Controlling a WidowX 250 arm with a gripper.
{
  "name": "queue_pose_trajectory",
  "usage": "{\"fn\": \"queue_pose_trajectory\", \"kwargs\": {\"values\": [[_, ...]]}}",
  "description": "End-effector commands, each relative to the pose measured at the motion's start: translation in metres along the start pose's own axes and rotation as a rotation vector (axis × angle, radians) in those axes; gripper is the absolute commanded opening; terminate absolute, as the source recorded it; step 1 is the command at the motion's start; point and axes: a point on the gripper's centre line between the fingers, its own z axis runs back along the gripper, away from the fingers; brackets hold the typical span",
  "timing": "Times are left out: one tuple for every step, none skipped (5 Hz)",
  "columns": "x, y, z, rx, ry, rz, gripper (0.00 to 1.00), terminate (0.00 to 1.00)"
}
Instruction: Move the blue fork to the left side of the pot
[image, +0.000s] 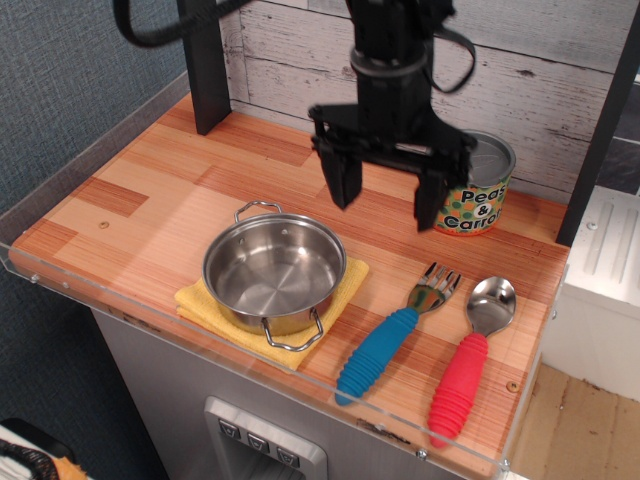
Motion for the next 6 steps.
{"fn": "queue_pose_trajectory", "kwargs": {"values": [[-0.018, -0.009, 0.000, 0.019, -0.027, -0.086, 1.00, 0.00], [-0.028, -0.017, -0.004, 0.026, -0.032, -0.128, 1.00, 0.00], [-0.033, -0.020, -0.011, 0.040, -0.023, -0.136, 1.00, 0.00], [-0.036, -0.022, -0.018, 0.040, -0.018, -0.140, 1.00, 0.00], [-0.040, -0.022, -0.025, 0.043, 0.000, -0.129, 1.00, 0.00], [-0.041, -0.027, -0.033, 0.050, 0.013, -0.147, 1.00, 0.00]]}}
